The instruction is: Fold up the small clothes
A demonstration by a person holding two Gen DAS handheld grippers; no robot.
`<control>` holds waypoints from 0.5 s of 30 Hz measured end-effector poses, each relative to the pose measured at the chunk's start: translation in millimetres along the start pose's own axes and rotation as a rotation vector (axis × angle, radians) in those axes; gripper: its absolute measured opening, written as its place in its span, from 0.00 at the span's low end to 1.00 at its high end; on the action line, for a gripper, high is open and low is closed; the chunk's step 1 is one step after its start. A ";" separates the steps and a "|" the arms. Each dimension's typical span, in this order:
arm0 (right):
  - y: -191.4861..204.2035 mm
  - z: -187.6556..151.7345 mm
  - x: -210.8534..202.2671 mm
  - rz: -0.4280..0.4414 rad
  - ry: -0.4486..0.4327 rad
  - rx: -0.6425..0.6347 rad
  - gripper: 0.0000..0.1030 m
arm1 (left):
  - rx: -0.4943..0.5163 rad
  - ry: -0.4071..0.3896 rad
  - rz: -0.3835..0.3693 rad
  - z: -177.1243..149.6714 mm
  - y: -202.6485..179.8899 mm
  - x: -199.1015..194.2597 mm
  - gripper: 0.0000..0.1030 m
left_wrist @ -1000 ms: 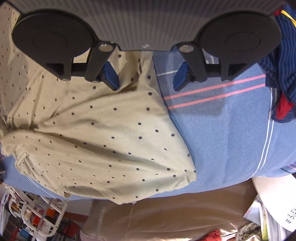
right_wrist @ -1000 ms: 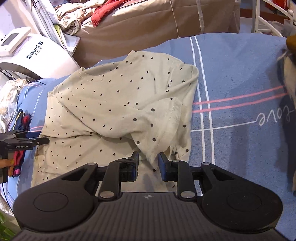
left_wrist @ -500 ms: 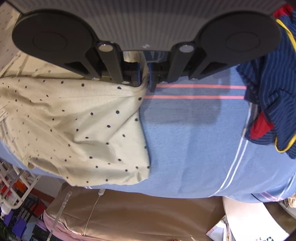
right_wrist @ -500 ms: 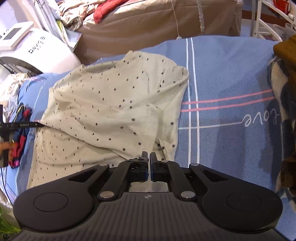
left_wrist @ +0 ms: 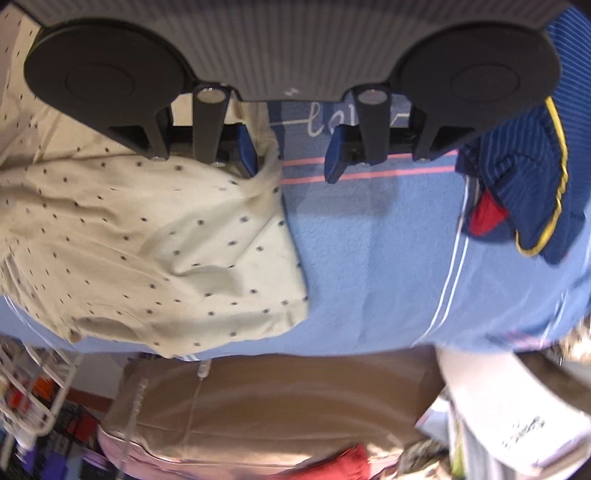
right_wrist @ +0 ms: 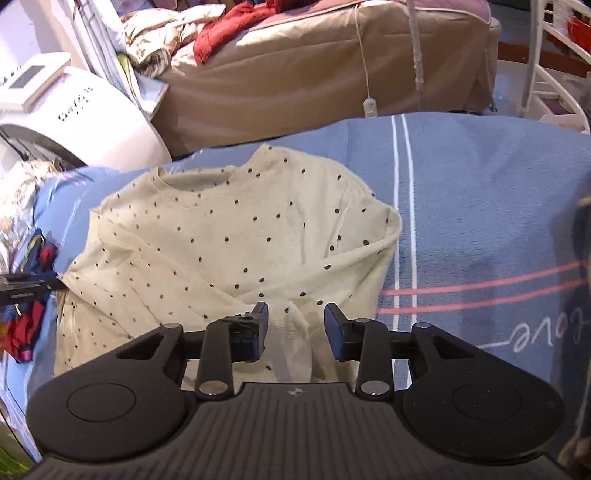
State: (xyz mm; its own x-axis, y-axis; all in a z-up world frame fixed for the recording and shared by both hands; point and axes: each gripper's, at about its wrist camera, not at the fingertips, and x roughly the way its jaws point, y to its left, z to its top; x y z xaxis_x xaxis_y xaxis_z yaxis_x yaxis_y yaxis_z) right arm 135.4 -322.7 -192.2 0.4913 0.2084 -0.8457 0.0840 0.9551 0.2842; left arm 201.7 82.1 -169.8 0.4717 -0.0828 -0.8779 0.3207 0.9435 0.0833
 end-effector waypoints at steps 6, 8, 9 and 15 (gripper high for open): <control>1.8 2.5 9.8 -0.037 0.025 -0.033 0.07 | -0.195 0.068 0.011 -12.4 32.1 19.7 0.42; 2.8 7.5 7.8 -0.099 0.018 -0.064 0.07 | -0.220 0.069 0.018 -15.1 37.4 21.0 0.40; 0.7 10.2 7.1 -0.119 0.016 -0.065 0.06 | -0.217 0.050 0.015 -15.4 36.5 16.9 0.40; -1.9 11.5 2.5 -0.176 -0.021 -0.080 0.20 | -0.132 -0.064 -0.064 -6.7 3.1 -6.1 0.42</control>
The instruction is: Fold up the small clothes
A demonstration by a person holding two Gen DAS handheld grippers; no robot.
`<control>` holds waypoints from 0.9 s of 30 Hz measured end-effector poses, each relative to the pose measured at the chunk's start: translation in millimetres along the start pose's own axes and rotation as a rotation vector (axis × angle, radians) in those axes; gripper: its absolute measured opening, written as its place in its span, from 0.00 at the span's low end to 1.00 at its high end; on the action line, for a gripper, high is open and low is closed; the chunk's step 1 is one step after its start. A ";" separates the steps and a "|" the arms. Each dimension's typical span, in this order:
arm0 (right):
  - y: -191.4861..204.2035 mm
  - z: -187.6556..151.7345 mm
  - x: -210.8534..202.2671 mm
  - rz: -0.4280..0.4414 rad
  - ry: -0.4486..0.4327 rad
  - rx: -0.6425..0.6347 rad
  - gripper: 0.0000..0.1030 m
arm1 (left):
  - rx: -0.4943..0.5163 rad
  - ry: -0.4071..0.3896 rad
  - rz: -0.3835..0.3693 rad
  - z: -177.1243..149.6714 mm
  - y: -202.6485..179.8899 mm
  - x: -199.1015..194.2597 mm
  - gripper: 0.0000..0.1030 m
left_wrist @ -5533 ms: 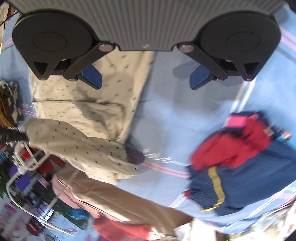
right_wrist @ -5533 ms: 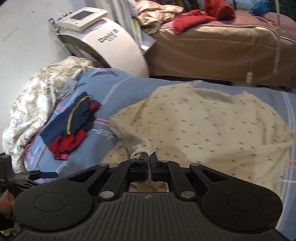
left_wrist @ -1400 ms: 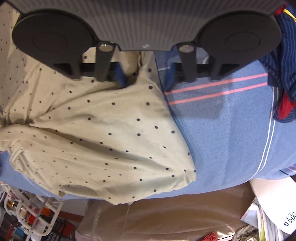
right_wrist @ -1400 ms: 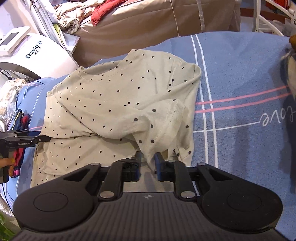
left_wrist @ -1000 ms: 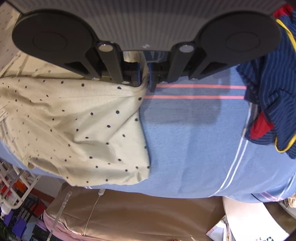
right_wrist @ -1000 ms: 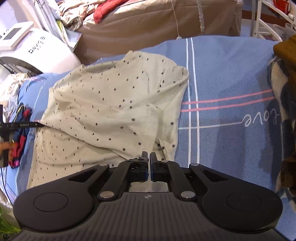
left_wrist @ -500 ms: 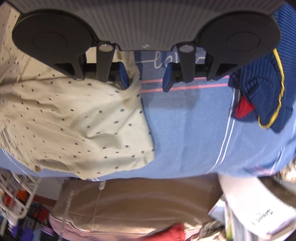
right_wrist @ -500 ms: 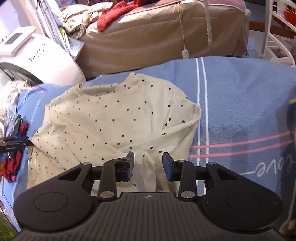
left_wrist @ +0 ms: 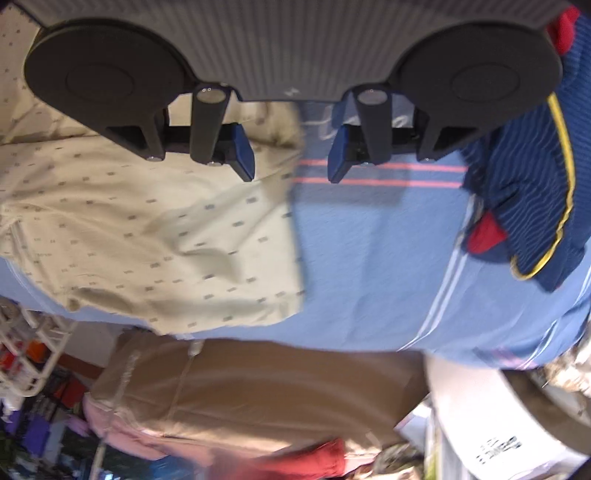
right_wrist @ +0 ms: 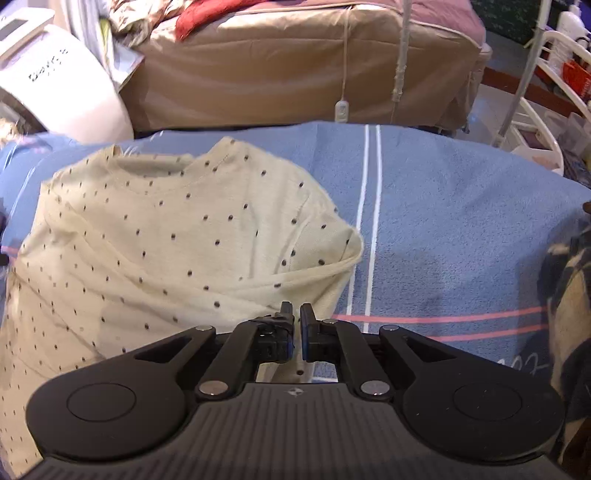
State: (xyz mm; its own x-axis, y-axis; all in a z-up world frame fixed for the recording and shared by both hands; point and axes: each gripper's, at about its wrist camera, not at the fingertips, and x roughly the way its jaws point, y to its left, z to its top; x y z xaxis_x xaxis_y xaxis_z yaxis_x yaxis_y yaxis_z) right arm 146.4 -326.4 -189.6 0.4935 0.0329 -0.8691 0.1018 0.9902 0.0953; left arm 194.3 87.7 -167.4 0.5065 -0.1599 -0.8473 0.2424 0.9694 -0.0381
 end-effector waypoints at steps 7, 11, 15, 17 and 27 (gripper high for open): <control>31.8 -3.0 -17.3 0.157 -0.075 -0.081 0.28 | 0.088 -0.017 -0.087 10.5 -47.5 20.7 0.51; 43.0 -16.9 8.9 0.073 0.005 -0.153 0.29 | 0.104 0.084 -0.047 6.0 -52.7 54.8 0.51; 35.3 -23.4 25.4 0.044 0.046 -0.133 0.29 | 0.124 0.093 -0.029 2.3 -46.7 62.6 0.61; 35.8 -21.8 25.0 0.039 0.044 -0.118 0.30 | 0.135 0.100 -0.037 2.7 -46.3 62.0 0.63; 35.0 -70.9 -83.8 0.100 -0.132 -0.023 1.00 | 0.134 0.022 -0.117 -41.4 -4.1 -29.3 0.93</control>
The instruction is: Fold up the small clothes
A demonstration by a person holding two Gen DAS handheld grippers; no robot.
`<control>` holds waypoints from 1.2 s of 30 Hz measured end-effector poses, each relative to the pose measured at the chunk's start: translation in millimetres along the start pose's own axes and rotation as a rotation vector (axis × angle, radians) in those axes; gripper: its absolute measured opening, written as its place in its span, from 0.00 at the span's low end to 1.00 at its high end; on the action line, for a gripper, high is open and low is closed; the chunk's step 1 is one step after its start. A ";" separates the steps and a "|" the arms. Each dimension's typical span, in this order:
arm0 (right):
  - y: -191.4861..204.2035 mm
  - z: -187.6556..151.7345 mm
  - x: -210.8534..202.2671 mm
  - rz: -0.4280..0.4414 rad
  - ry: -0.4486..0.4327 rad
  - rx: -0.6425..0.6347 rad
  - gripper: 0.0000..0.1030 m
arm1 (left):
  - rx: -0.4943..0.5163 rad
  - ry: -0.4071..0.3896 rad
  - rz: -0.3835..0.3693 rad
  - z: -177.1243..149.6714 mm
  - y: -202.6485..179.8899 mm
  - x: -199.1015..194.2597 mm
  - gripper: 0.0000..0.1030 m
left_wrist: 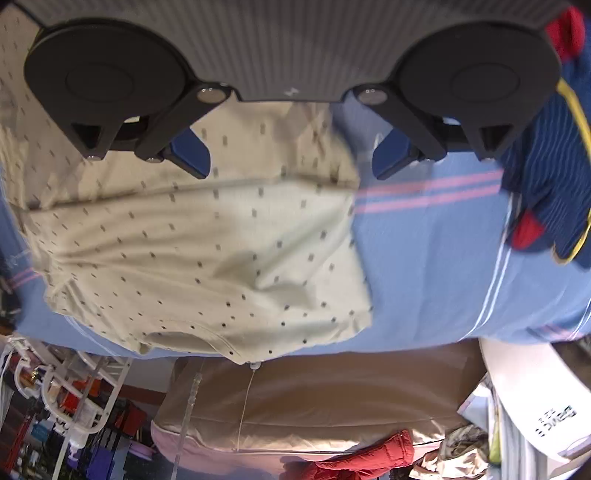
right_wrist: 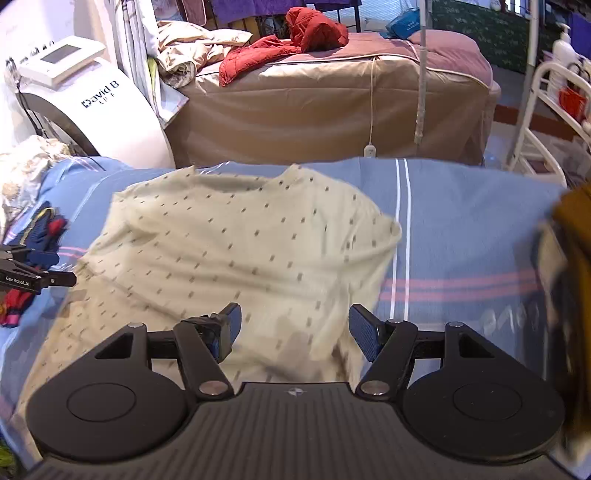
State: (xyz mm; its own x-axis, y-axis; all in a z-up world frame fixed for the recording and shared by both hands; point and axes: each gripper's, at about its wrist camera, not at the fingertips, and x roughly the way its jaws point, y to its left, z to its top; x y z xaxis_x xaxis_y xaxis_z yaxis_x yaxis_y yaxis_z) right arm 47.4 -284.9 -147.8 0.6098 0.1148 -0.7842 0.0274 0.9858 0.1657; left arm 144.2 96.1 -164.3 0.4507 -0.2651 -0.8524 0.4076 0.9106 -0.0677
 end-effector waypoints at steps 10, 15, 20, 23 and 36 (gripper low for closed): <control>37.0 -140.8 -53.7 -0.040 0.235 0.163 1.00 | -0.203 0.162 -0.113 -152.8 46.1 -75.1 1.00; 43.3 -174.7 -67.0 -0.074 0.254 0.239 1.00 | -0.196 0.190 -0.171 -197.9 43.9 -78.2 1.00; 41.8 -192.4 -71.0 -0.095 0.252 0.273 1.00 | -0.190 0.171 -0.194 -209.9 38.4 -79.9 1.00; 35.2 -204.2 -74.4 -0.095 0.244 0.314 1.00 | -0.246 0.164 -0.220 -211.2 34.3 -82.1 1.00; 8.9 -232.4 -73.7 0.004 0.236 0.408 1.00 | -0.238 0.174 -0.201 -221.4 12.7 -75.7 1.00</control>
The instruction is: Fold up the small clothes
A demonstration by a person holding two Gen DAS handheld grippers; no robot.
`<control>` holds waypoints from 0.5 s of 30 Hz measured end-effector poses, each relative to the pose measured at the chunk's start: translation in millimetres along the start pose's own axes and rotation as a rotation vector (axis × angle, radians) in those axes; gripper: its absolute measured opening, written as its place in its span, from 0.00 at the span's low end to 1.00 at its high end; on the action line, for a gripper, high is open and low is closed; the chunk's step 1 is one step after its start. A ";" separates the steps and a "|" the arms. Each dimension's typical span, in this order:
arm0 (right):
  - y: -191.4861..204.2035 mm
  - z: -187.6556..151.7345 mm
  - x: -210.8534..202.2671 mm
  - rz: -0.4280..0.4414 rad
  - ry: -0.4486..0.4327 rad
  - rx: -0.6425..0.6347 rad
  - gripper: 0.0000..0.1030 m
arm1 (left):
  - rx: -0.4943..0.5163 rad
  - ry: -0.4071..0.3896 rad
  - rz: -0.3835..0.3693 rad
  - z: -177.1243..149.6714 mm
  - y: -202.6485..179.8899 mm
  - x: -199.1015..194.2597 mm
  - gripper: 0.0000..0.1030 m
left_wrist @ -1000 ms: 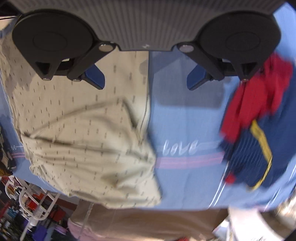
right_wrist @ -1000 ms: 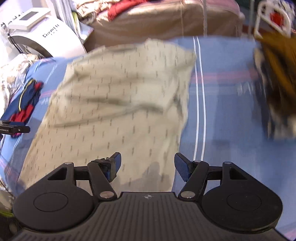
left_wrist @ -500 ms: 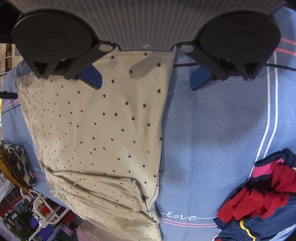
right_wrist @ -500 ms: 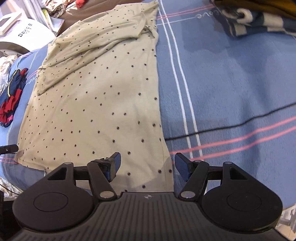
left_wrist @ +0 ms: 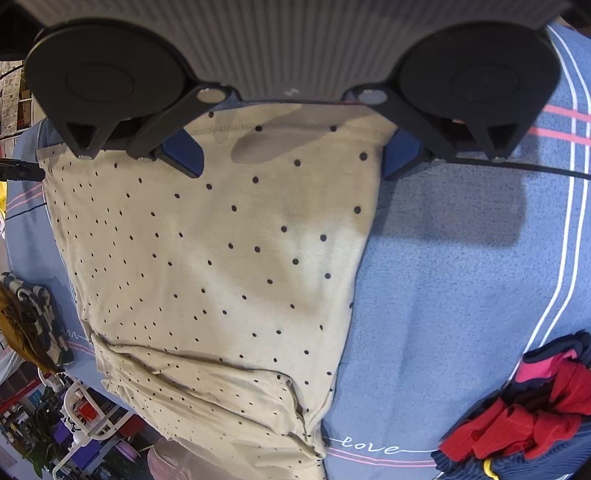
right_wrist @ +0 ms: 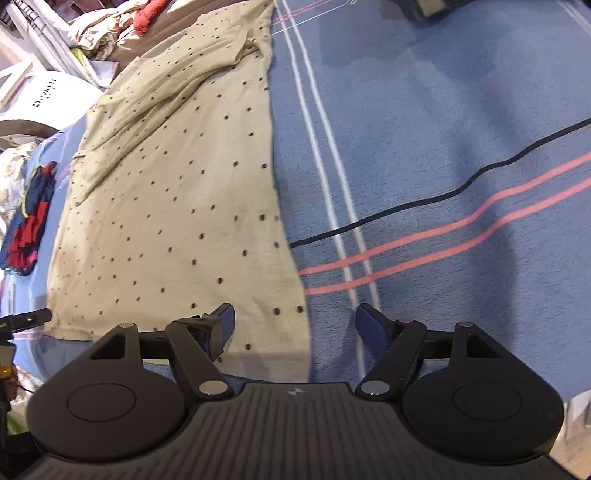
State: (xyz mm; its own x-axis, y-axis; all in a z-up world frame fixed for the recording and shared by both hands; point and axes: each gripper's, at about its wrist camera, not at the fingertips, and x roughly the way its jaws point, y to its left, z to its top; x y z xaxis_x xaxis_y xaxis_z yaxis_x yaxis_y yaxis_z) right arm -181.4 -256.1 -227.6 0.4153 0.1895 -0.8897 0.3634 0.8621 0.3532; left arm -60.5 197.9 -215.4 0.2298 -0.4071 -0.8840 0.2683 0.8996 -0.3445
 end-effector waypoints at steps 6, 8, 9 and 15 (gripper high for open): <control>5.0 -3.4 6.6 0.062 0.005 0.056 1.00 | -0.018 -0.009 -0.006 -2.4 -4.6 3.3 0.99; 3.0 -4.5 7.4 0.078 0.013 0.065 0.90 | -0.032 -0.018 -0.024 -3.6 -1.8 1.6 0.95; 1.8 -5.1 8.2 0.078 0.023 0.073 0.66 | -0.041 -0.021 -0.030 -4.1 0.5 0.0 0.92; -3.4 -7.9 12.1 0.119 0.049 0.143 0.38 | -0.165 0.002 -0.071 -8.6 26.6 -3.9 0.13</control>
State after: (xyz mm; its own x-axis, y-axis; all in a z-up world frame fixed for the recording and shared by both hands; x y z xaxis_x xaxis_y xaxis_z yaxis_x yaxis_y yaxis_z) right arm -184.2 -253.0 -241.8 0.4228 0.3119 -0.8508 0.4300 0.7574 0.4913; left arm -62.2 224.8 -223.9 0.2140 -0.4700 -0.8563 0.1264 0.8826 -0.4528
